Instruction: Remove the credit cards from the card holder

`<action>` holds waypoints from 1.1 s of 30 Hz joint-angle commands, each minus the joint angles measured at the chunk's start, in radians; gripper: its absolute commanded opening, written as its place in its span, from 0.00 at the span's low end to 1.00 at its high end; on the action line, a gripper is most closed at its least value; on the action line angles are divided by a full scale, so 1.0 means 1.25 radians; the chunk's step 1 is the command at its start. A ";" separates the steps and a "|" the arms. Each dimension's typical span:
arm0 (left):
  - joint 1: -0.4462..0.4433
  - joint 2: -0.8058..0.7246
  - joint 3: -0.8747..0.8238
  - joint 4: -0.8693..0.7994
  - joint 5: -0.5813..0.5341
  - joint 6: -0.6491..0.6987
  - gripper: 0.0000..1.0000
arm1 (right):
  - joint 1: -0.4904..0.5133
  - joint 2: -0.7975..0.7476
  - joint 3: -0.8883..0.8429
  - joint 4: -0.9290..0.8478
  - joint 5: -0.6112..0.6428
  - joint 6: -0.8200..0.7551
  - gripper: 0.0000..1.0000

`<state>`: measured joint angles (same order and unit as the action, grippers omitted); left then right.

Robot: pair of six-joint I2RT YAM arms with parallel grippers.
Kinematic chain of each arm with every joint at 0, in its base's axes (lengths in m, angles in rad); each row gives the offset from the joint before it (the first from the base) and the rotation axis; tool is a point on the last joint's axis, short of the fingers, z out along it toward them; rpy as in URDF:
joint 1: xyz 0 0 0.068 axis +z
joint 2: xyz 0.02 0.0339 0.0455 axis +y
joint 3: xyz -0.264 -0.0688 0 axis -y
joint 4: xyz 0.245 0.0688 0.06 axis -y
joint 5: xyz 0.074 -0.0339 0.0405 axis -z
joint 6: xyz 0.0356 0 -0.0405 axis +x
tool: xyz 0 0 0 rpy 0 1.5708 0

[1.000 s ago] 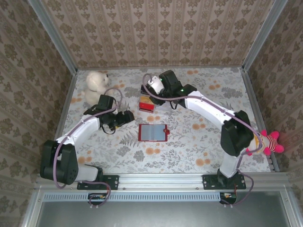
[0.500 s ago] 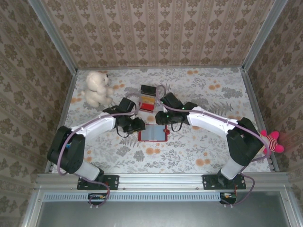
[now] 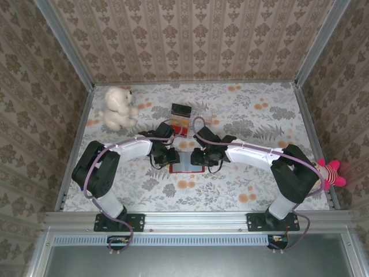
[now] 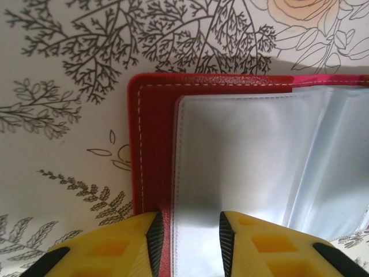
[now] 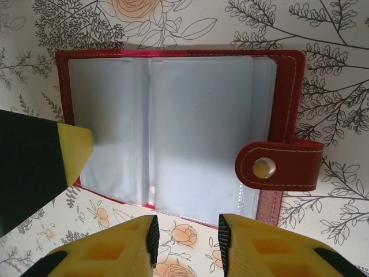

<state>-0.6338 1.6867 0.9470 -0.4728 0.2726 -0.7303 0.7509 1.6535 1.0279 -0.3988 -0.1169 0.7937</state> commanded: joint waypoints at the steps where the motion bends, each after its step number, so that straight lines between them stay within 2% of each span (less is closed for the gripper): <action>1: -0.008 0.022 0.022 -0.001 0.006 -0.007 0.34 | 0.002 0.022 -0.006 -0.008 -0.005 0.020 0.35; 13: -0.008 0.025 0.035 0.004 0.044 0.006 0.22 | 0.001 0.106 0.006 -0.020 -0.002 0.005 0.34; 20: -0.008 0.042 0.034 0.048 0.109 0.008 0.22 | 0.002 0.136 0.001 0.001 -0.021 0.006 0.33; 27: -0.010 0.056 0.031 0.090 0.162 0.005 0.23 | 0.002 0.111 -0.012 0.031 -0.032 -0.002 0.33; 33: -0.006 0.052 0.028 0.035 0.099 0.018 0.18 | 0.001 0.034 -0.018 -0.024 0.056 0.006 0.34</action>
<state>-0.6365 1.7401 0.9695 -0.3889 0.4217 -0.7292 0.7509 1.7546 1.0229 -0.3698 -0.1207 0.7963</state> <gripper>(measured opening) 0.190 0.335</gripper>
